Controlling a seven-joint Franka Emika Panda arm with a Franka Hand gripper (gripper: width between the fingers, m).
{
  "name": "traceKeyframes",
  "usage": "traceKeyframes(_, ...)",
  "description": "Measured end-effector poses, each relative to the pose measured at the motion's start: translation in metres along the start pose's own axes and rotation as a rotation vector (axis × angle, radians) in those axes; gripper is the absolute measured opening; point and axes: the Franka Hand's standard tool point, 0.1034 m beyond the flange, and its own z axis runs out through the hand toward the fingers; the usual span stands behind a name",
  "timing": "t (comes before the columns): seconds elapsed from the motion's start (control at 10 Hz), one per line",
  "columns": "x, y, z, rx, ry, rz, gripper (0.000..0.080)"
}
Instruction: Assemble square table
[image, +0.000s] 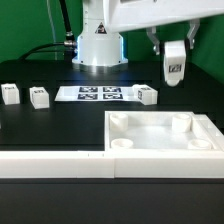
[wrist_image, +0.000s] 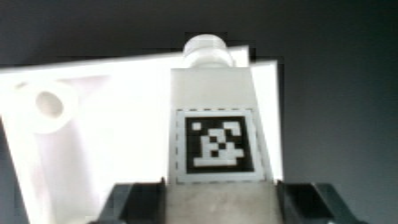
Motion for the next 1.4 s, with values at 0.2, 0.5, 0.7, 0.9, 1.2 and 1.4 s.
traceKeyframes(0.2, 0.04, -0.001, -0.012, -0.053, 0.162, -0.117, 0.029)
traceKeyframes(0.5, 0.047, -0.009, -0.011, -0.063, 0.343, -0.16, 0.029)
traceKeyframes(0.7, 0.049, -0.008, -0.011, -0.06, 0.479, -0.168, 0.029)
traceKeyframes(0.9, 0.054, -0.013, -0.004, -0.047, 0.639, -0.181, 0.029)
traceKeyframes(1.2, 0.065, -0.027, 0.022, -0.035, 0.712, -0.154, 0.029)
traceKeyframes(1.4, 0.066, -0.029, 0.024, -0.045, 0.706, -0.139, 0.029)
